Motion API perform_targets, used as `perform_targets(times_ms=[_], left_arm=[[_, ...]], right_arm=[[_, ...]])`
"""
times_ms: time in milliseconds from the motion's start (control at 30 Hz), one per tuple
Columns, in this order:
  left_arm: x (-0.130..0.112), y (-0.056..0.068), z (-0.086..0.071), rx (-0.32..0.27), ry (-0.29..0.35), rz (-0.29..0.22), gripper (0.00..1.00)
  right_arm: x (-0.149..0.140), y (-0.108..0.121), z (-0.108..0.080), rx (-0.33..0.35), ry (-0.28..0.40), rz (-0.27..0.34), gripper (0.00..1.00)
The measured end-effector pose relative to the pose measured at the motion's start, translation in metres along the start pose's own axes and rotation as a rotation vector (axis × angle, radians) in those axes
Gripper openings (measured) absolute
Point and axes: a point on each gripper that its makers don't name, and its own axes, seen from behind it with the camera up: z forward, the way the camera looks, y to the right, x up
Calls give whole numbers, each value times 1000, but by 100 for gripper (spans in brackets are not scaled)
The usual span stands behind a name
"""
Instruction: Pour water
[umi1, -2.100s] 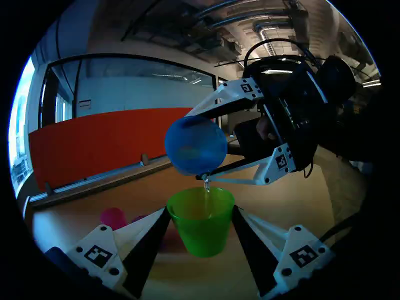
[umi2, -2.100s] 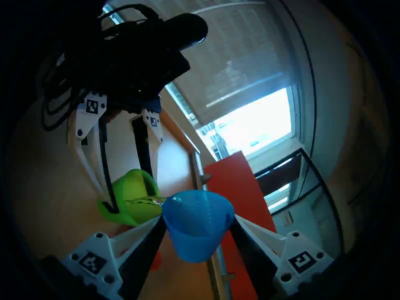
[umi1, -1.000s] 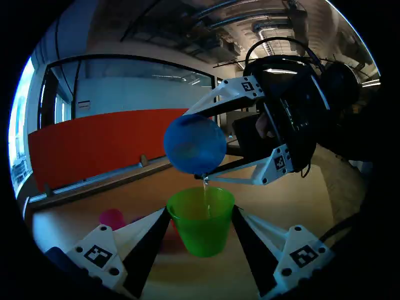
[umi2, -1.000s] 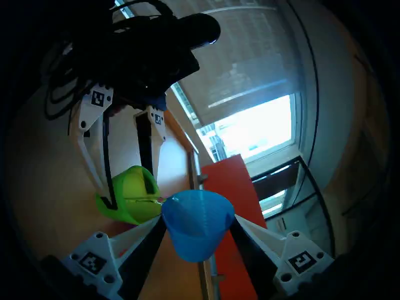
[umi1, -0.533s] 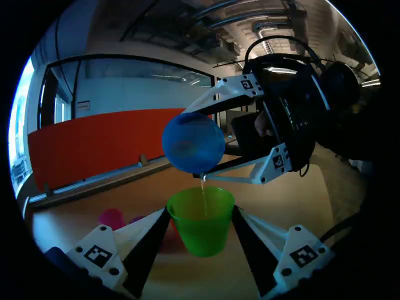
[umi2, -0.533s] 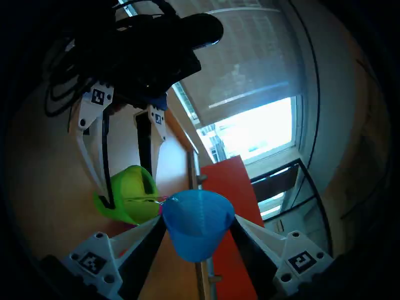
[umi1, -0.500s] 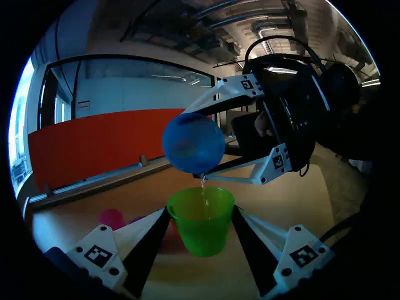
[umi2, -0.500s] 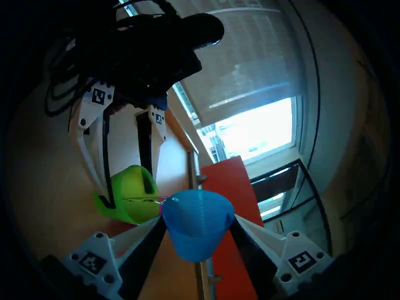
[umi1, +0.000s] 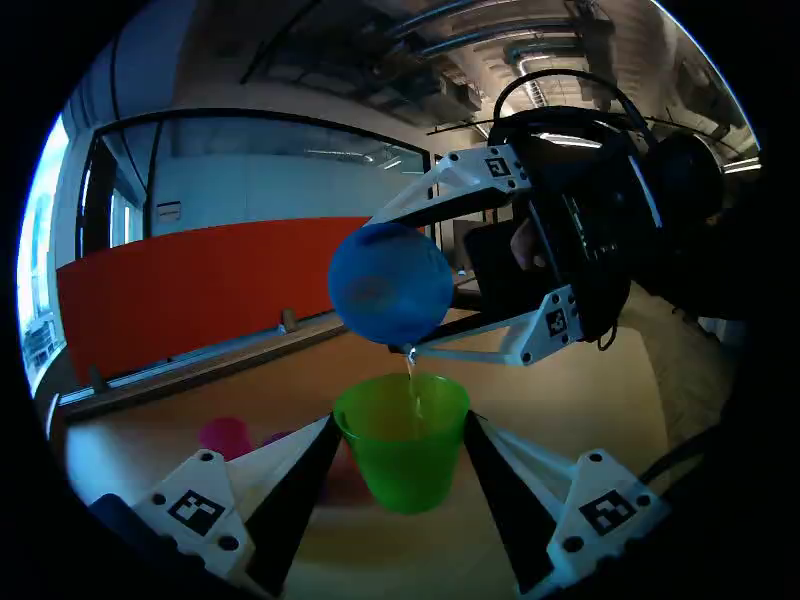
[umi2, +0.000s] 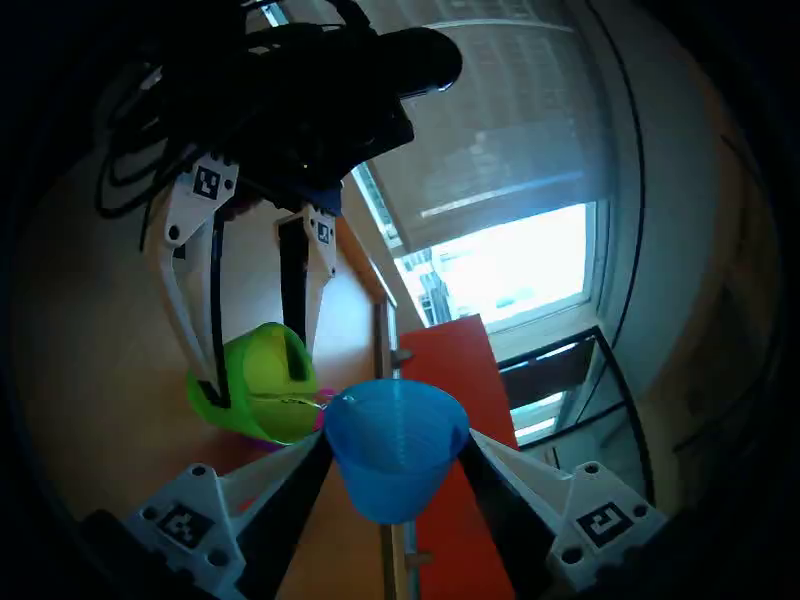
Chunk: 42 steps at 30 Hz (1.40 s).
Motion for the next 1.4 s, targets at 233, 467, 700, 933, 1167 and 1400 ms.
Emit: perform_targets(times_ms=[233,467,700,933,1167,1400], left_arm=[[0,2,0,-5,-1,2,87],[0,3,0,-6,0,3,87],[0,3,0,-6,-2,5,87],[1,3,0,-8,-3,6,87],[1,4,0,-9,-3,8,87],[1,5,0,-9,-5,10,87]], right_arm=[[1,0,0,-1,-2,-22,90],[2,1,0,-2,-2,-36,90],[4,0,-1,-2,-1,-51,90],[6,2,-2,-5,-1,-64,90],[8,3,-4,-9,-2,-77,90],[8,3,-6,-8,-2,-90,90]])
